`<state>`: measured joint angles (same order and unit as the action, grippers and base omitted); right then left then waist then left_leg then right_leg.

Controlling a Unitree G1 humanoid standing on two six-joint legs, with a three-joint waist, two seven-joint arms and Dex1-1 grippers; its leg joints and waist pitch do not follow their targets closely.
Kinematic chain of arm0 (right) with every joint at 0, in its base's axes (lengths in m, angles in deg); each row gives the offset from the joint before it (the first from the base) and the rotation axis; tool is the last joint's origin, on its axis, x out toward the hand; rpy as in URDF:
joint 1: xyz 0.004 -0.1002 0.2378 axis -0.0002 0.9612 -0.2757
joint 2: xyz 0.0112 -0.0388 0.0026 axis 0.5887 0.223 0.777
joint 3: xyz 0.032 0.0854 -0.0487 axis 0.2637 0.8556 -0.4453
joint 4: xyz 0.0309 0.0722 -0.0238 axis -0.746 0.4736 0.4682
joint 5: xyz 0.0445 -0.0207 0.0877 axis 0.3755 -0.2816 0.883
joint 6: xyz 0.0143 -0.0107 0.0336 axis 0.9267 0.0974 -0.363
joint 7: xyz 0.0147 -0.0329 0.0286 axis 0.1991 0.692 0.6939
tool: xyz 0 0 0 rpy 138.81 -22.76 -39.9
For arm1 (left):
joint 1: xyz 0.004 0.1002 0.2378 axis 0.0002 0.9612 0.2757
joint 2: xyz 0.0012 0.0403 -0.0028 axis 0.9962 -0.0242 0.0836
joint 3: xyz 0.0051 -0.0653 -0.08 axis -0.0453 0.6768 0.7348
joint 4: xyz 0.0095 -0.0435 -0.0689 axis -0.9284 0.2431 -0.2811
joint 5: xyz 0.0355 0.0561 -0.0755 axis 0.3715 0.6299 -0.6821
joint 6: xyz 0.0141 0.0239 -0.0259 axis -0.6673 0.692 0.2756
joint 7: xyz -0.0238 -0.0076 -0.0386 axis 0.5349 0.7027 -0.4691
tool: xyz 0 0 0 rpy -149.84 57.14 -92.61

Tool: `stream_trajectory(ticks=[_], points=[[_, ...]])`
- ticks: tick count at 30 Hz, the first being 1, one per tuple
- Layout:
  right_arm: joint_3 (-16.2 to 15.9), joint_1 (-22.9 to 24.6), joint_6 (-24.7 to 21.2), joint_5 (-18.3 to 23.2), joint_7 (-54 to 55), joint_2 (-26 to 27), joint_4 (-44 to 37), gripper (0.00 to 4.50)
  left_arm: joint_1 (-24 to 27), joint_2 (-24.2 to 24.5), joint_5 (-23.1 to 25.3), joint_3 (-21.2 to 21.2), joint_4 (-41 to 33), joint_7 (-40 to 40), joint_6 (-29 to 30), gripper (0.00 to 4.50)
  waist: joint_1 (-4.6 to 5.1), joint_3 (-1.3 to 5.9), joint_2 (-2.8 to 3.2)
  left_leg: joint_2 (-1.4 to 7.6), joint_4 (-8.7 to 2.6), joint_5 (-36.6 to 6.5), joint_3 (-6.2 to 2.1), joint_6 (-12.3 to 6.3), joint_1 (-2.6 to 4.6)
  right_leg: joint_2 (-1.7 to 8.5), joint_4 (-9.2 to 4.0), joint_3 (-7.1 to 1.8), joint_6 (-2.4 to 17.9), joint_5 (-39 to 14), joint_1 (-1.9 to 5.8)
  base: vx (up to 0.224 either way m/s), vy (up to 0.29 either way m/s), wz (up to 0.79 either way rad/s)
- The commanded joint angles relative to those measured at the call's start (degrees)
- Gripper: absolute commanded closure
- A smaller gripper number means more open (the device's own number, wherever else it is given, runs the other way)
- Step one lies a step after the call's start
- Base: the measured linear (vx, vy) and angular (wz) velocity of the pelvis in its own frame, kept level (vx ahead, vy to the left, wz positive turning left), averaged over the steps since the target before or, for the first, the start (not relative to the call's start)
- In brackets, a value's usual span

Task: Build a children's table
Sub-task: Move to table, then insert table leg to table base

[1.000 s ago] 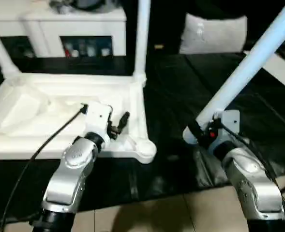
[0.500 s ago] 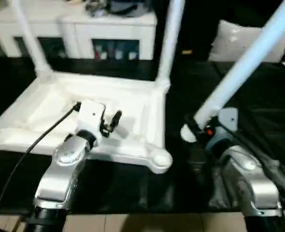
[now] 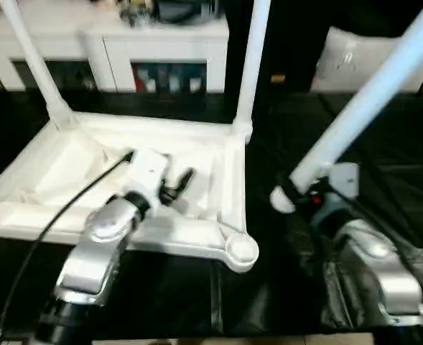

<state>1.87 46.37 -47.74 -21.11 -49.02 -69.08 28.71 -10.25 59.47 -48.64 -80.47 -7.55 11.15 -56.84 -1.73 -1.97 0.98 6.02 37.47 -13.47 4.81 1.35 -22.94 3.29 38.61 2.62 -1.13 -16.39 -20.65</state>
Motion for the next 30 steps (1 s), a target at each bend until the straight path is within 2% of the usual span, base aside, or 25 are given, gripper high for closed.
stream_trajectory(ticks=[1, 2, 3, 4, 5, 6, 7, 8, 9, 11, 13, 14, 16, 17, 18, 19, 20, 21, 22, 23, 24, 25, 28, 29, 30], points=[[1.28, -1.73, 0.66, 1.78, -1.91, -0.63, -0.45, 2.62, -0.79, 2.51, -0.21, -0.21, 1.70, -4.00, -2.10, 1.27, -1.09, 4.03, -0.77, 4.03, -3.45, 15.34, -1.05, -6.75, 0.36, 4.95, -2.45, -2.25, 7.22, 39.51, 4.15, 0.000, 0.000, 0.00], [1.81, -2.21, 0.21, 2.59, -2.90, -1.13, -0.24, 2.62, -1.51, 4.25, -0.21, -0.85, 2.81, -6.90, -3.73, 1.27, -0.86, 3.66, -0.52, 4.91, -3.95, 10.31, -1.34, -5.55, 0.87, 5.03, -2.92, -2.25, 8.92, 31.71, 3.76, 0.000, 0.000, 0.00], [1.85, -2.45, 0.21, 3.04, -3.74, -1.64, 0.11, 2.62, -1.90, 5.43, -0.26, -1.31, 3.51, -9.05, -4.77, 1.27, -0.66, 3.27, -0.18, 5.54, -4.50, 6.18, -1.47, -5.35, 1.35, 5.06, -3.51, -2.14, 11.50, 23.24, 3.30, 0.000, 0.000, 0.00], [1.78, -2.64, 0.41, 3.09, -4.10, -1.90, 0.49, 2.62, -2.08, 6.06, -0.40, -1.65, 3.83, -10.56, -5.43, 1.27, -0.58, 3.09, -0.07, 5.88, -4.79, 4.32, -1.49, -5.25, 1.59, 5.15, -3.76, -2.15, 12.80, 19.49, 3.11, 0.000, 0.000, 0.00], [1.85, -2.89, 0.86, 3.27, -4.50, -2.04, 1.04, 2.62, -2.34, 6.85, -0.73, -2.05, 4.31, -12.78, -6.01, 1.45, -0.55, 2.69, 0.11, 6.03, -5.36, 0.73, -1.32, -5.28, 1.68, 5.52, -4.32, -2.25, 14.67, 13.99, 3.13, -0.067, 0.013, -0.01], [2.11, -3.78, 1.70, 2.87, -4.18, -2.05, 2.55, 2.62, -3.03, 8.40, -1.50, -3.26, 5.31, -17.70, -6.92, 1.56, -0.78, 2.37, 0.17, 6.23, -5.75, -3.57, -0.96, -4.88, 1.91, 5.86, -4.93, -2.58, 15.86, 8.61, 2.72, -0.072, 0.017, 0.01], [1.71, -4.10, 0.07, 2.97, -4.58, -2.58, 2.91, 2.62, -3.42, 9.34, -1.87, -4.14, 5.79, -20.53, -7.19, 1.63, -0.85, 2.15, 0.26, 6.21, -5.99, -6.09, -0.79, -4.18, 1.97, 5.89, -5.10, -2.63, 16.36, 5.50, 2.54, -0.072, 0.017, 0.01], [1.36, -4.23, -1.21, 3.04, -4.90, -3.00, 3.05, 2.62, -3.62, 9.96, -2.08, -4.72, 6.06, -22.32, -7.40, 1.67, -1.02, 1.78, 0.42, 6.34, -6.56, -11.04, -0.45, -2.38, 2.11, 5.87, -5.56, -2.80, 16.33, -0.96, 2.45, -0.078, 0.013, 0.03], [0.61, -4.44, -2.03, 3.31, -6.71, -3.68, 3.41, 2.62, -4.37, 11.71, -2.59, -6.30, 6.74, -26.61, -7.03, 1.76, -1.12, 1.29, 0.38, 6.50, -6.98, -16.30, -0.06, -0.28, 2.66, 5.89, -6.21, -3.03, 15.88, -7.28, 1.93, -0.075, 0.011, 0.03], [0.35, -4.51, -1.75, 3.36, -7.62, -3.85, 3.63, 2.62, -4.77, 12.33, -2.96, -6.88, 7.10, -28.32, -6.70, 2.02, -1.23, 1.10, 0.13, 6.49, -7.30, -19.97, 0.50, 1.97, 2.64, 6.19, -6.73, -3.30, 14.24, -14.13, 1.82, -0.067, 0.010, 0.01], [-0.54, -4.54, 0.14, 3.85, -10.97, -4.40, 4.34, 2.62, -6.54, 14.30, -4.08, -9.22, 8.75, -35.56, -5.34, 2.14, -1.66, 1.46, 0.26, 6.58, -7.42, -18.64, 0.72, 2.80, 2.63, 6.30, -6.92, -3.54, 12.58, -14.84, 1.62, 0.000, 0.000, 0.00], [-0.54, -4.54, 0.22, 3.88, -11.06, -4.40, 4.37, 2.62, -6.60, 14.37, -4.09, -9.33, 8.81, -35.85, -5.28, 2.20, -1.70, 1.52, 0.32, 6.58, -7.52, -17.64, 0.72, 2.62, 2.52, 6.28, -6.85, -3.51, 12.45, -13.77, 1.73, 0.000, 0.000, 0.00], [-0.49, -4.55, -0.01, 4.77, -12.09, -4.40, 4.50, 2.62, -8.10, 15.07, -3.51, -11.00, 10.54, -39.74, -5.48, 2.50, -1.73, 1.74, 0.26, 6.64, -7.60, -14.52, 0.97, 1.76, 2.42, 6.01, -6.61, -3.39, 12.80, -9.43, 1.79, 0.000, 0.000, 0.00], [-0.56, -4.52, -0.10, 4.99, -12.50, -4.49, 4.51, 2.62, -8.91, 15.27, -2.84, -11.73, 11.69, -41.04, -6.26, 2.55, -1.92, 1.97, 0.74, 6.68, -7.41, -12.98, 1.21, 1.52, 2.69, 5.96, -6.36, -3.35, 13.52, -6.74, 1.58, 0.000, 0.000, 0.00], [-0.88, -4.35, -0.15, 4.85, -13.01, -4.88, 4.39, 2.62, -10.20, 15.15, -1.53, -12.63, 13.78, -41.86, -7.74, 2.55, -1.86, 2.06, 0.61, 6.63, -7.41, -11.63, 1.48, 1.05, 2.44, 5.87, -6.38, -3.30, 13.99, -4.28, 1.81, 0.000, 0.000, 0.00], [-1.03, -4.23, -0.11, 4.70, -13.18, -5.07, 4.33, 2.62, -11.01, 14.99, -0.71, -13.12, 15.15, -42.20, -8.94, 2.60, -1.97, 2.19, 0.82, 6.62, -7.29, -10.91, 1.60, 0.88, 2.50, 5.85, -6.34, -3.31, 14.17, -2.95, 1.81, 0.000, 0.000, 0.00], [-1.15, -4.08, -0.10, 4.53, -13.33, -5.27, 4.24, 2.62, -11.74, 14.84, 0.01, -13.58, 16.38, -42.40, -10.10, 2.71, -1.96, 2.39, 0.48, 6.62, -7.14, -9.02, 1.78, 0.44, 2.43, 5.86, -6.04, -3.32, 14.66, 0.52, 2.05, 0.000, 0.000, 0.00], [-1.03, -3.89, -0.14, 4.51, -13.52, -5.31, 4.10, 2.62, -13.15, 14.47, 0.74, -14.35, 18.58, -43.12, -11.38, 2.71, -2.11, 2.58, 1.01, 6.60, -7.01, -7.07, 1.85, -0.21, 2.36, 5.90, -5.83, -3.24, 15.14, 3.55, 2.16, 0.000, 0.000, 0.00], [-0.88, -3.66, -0.32, 4.58, -13.63, -5.34, 3.89, 2.62, -14.27, 14.14, 1.36, -15.01, 20.33, -43.53, -12.36, 2.93, -2.06, 2.60, 1.01, 6.56, -6.88, -6.28, 1.92, -0.73, 2.38, 5.83, -5.83, -3.22, 15.44, 5.32, 2.15, 0.000, 0.000, 0.00], [-0.83, -3.55, -0.31, 4.57, -13.75, -5.37, 3.84, 2.62, -14.99, 13.87, 1.64, -15.38, 21.52, -43.90, -12.85, 2.93, -2.08, 2.69, 0.83, 6.57, -6.83, -5.82, 1.96, -0.96, 2.38, 5.86, -5.80, -3.19, 15.64, 6.28, 2.27, 0.000, 0.000, 0.00], [-0.82, -3.37, -0.27, 4.52, -13.81, -5.42, 3.74, 2.62, -15.50, 13.67, 1.85, -15.71, 22.44, -44.33, -13.28, 2.98, -2.20, 2.72, 1.05, 6.62, -6.80, -5.13, 1.92, -1.29, 2.27, 6.03, -5.63, -3.13, 16.11, 7.45, 2.40, 0.000, 0.000, 0.00], [-0.82, -3.18, -0.26, 4.48, -13.85, -5.48, 3.61, 2.62, -15.95, 13.51, 2.07, -16.00, 23.27, -44.80, -13.65, 3.05, -2.14, 2.68, 0.86, 6.65, -6.80, -5.04, 2.00, -1.50, 2.27, 5.98, -5.74, -3.11, 16.24, 7.64, 2.37, 0.000, 0.000, 0.00], [-0.67, -2.07, -1.30, 4.74, -13.59, -5.64, 2.51, 2.62, -17.41, 13.41, 3.07, -17.43, 25.94, -47.42, -14.91, 3.36, -2.16, 2.63, 1.66, 6.83, -6.92, -6.23, 1.94, -1.47, 2.39, 5.96, -5.83, -3.05, 16.86, 6.85, 2.40, 0.000, 0.000, 0.00], [-0.51, -1.89, -1.64, 4.88, -13.39, -5.55, 2.30, 2.62, -17.60, 13.43, 3.04, -17.66, 26.30, -48.13, -15.05, 3.42, -2.12, 2.55, 1.40, 6.92, -7.03, -6.93, 1.93, -1.48, 2.35, 6.01, -5.89, -3.06, 17.08, 5.95, 2.49, 0.000, 0.000, 0.00], [-0.41, -1.72, -1.86, 4.99, -13.24, -5.49, 2.12, 2.62, -17.72, 13.46, 3.08, -17.83, 26.52, -48.48, -15.04, 3.51, -2.09, 2.47, 1.60, 6.92, -7.09, -7.61, 2.00, -1.45, 2.37, 6.03, -6.05, -3.07, 17.20, 4.69, 2.44, 0.000, 0.000, 0.00]])
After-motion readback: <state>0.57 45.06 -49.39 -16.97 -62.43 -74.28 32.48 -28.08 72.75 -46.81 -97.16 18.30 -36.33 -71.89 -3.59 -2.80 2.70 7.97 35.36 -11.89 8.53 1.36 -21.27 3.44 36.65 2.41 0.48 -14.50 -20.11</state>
